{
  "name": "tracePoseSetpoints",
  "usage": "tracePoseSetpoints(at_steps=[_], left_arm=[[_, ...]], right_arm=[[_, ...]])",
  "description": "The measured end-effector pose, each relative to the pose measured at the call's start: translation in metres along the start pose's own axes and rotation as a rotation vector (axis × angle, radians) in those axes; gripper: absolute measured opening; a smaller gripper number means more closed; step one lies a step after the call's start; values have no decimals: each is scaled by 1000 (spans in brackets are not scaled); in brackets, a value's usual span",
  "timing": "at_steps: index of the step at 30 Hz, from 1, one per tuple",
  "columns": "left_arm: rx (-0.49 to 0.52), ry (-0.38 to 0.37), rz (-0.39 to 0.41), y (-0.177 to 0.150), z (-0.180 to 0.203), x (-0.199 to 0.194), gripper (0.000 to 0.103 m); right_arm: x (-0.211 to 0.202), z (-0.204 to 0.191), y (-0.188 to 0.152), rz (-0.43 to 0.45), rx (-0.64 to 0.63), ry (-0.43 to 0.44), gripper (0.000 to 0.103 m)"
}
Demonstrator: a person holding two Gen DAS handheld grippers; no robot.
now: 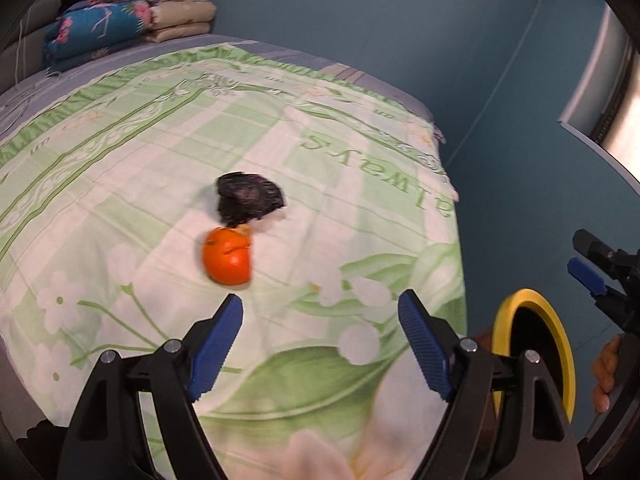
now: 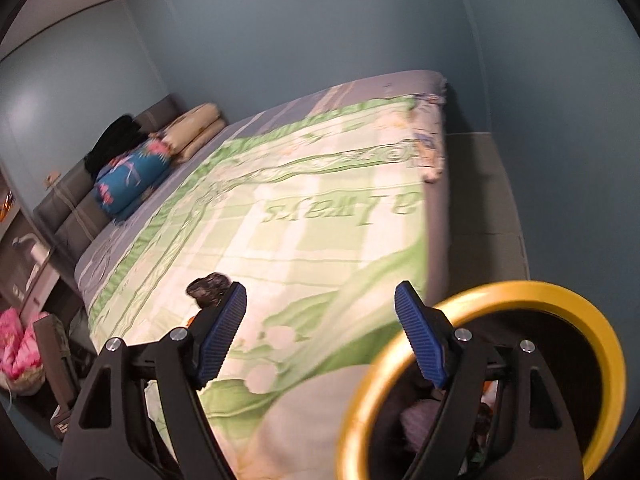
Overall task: Collect trash
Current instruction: 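Move both open tools back toward the black bag and last orange peel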
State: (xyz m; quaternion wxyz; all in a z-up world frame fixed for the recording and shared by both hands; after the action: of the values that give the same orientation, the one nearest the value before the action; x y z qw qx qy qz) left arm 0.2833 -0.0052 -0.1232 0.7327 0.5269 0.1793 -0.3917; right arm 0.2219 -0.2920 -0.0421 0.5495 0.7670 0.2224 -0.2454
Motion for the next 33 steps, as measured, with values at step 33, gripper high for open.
tracePoseSetpoints(at_steps=[33], left_arm=[[-156,70,-135,26,-109,98,76]], right_arm=[[252,-233,-28,-651,-308,243,72]])
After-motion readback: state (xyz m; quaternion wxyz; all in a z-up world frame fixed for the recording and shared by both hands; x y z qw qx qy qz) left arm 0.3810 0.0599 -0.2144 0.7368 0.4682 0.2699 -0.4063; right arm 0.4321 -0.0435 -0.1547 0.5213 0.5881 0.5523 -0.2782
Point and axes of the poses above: each gripper's, at about its wrist camera, not at the fingertips, and x roughly the way its jaws point, z to its right, y to its top, the point moved 5 cm from there along x, roughly the way its jaws point, and after that the axes turned 5 degrees about -y, right-handed, at the moved point
